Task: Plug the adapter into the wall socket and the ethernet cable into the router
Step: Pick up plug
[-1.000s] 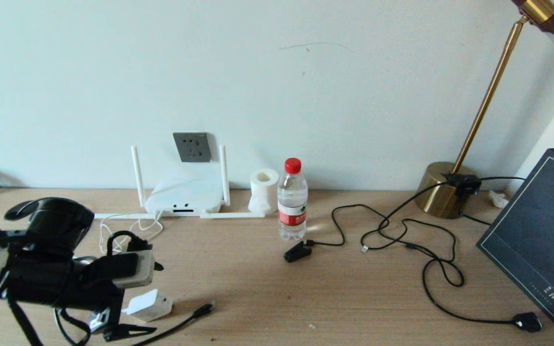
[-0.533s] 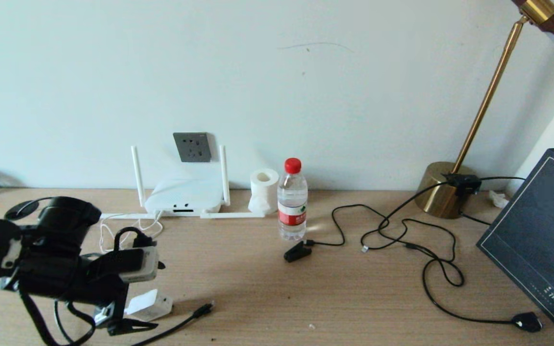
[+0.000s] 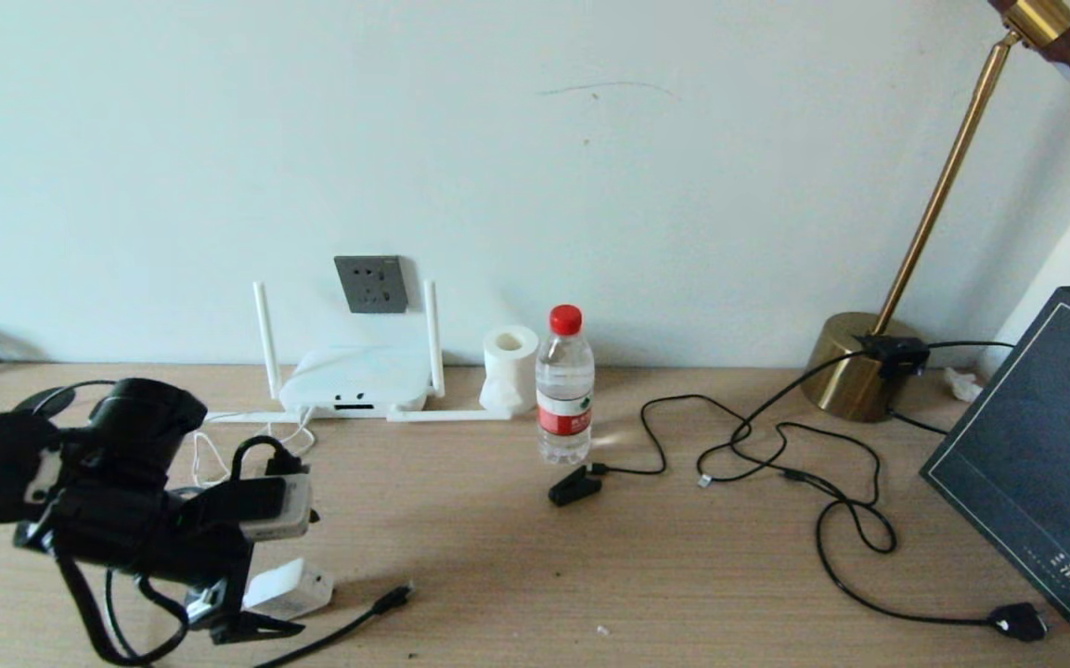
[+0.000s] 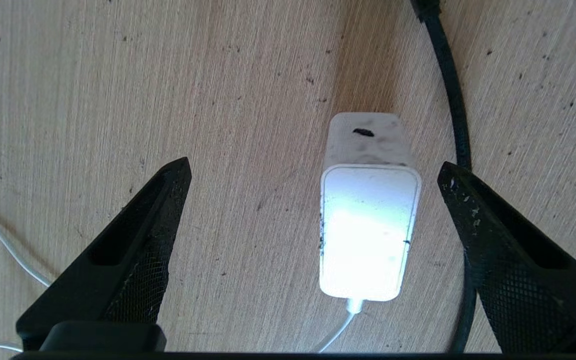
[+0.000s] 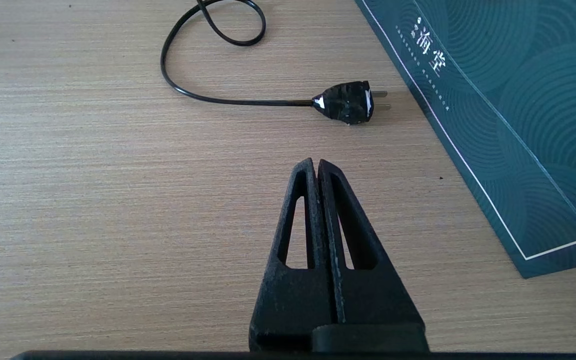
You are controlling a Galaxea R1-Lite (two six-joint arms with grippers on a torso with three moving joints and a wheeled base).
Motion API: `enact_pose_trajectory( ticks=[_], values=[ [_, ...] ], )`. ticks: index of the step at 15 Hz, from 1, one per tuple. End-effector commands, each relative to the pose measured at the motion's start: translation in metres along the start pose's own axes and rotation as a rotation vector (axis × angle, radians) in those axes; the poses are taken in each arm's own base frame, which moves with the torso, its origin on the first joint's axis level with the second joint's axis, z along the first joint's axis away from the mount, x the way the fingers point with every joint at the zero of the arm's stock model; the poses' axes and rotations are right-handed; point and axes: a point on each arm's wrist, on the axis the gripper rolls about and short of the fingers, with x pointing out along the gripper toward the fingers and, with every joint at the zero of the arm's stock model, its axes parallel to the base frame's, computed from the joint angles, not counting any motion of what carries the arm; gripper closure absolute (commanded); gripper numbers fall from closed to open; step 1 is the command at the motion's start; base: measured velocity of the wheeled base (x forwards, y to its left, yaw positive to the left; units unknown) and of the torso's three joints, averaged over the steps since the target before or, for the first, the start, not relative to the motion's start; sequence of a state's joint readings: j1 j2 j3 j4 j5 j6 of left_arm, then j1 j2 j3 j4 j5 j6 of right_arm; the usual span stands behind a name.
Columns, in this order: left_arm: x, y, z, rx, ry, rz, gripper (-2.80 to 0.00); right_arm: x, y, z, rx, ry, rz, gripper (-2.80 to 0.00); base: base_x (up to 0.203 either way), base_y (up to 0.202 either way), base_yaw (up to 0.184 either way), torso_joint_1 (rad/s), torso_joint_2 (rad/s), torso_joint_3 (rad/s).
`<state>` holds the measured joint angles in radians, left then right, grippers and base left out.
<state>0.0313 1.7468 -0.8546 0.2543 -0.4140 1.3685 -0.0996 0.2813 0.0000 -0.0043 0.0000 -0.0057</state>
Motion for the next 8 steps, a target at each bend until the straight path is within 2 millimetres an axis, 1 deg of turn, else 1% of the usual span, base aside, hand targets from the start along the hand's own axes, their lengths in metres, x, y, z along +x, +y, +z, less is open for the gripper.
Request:
enact_pose_trajectory(
  ticks=[1,8],
  values=[
    [0.0011,0.0012,-0.0001,0.006,-0.001,-0.004,-2.80,0.0001,0.0000,0.0001,0.000,0.001,0.000,0.00,0.000,0.000,0.000,0.000,0.00,0.000],
    [-0.0003,-0.0006,-0.0004,0.015,0.012,-0.021,-2.80,0.0001,0.0000,0.0001,0.000,0.001,0.000,0.00,0.000,0.000,0.000,0.000,0.00,0.000]
  ],
)
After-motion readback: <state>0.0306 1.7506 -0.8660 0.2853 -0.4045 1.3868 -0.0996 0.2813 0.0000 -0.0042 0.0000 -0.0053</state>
